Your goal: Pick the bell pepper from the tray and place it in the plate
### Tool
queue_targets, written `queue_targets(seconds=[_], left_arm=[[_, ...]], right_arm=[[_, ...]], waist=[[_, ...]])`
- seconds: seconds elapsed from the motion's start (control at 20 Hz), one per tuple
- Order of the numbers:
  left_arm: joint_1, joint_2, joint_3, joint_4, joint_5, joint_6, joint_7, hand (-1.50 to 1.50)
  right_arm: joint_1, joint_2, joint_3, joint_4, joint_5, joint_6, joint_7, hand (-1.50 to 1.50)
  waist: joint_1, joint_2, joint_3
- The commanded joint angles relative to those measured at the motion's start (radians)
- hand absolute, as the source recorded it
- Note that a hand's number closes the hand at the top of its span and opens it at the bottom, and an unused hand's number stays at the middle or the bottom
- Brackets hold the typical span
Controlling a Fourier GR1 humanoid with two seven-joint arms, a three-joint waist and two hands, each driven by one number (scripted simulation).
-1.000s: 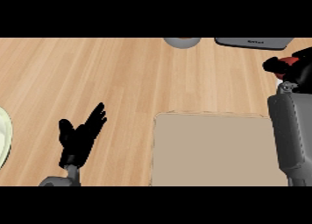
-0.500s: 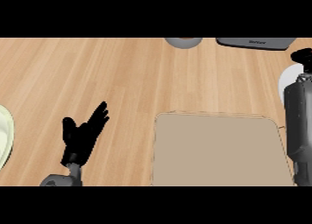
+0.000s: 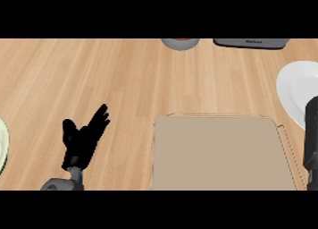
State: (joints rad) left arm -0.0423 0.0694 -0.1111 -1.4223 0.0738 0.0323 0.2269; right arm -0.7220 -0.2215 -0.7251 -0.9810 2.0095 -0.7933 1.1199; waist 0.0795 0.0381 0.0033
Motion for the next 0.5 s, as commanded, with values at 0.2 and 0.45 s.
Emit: queue_targets(seconds=[0.2,0.45], left_arm=[[0.038,0.021,0.023,0.014,0.010,-0.014,-0.020,0.00],[0.026,0.018,0.020,-0.022,0.012,-0.004,0.021,0.00]], right_arm=[[0.011,-0.036,-0.164,0.111,0.047,-0.258,0.149,1.50],[0.013,-0.102,-0.254,0.223,0.012,-0.354,0.075,1.50]], waist=[[-0.023,-0.015,0.000],[-0.029,-0.017,0.002]])
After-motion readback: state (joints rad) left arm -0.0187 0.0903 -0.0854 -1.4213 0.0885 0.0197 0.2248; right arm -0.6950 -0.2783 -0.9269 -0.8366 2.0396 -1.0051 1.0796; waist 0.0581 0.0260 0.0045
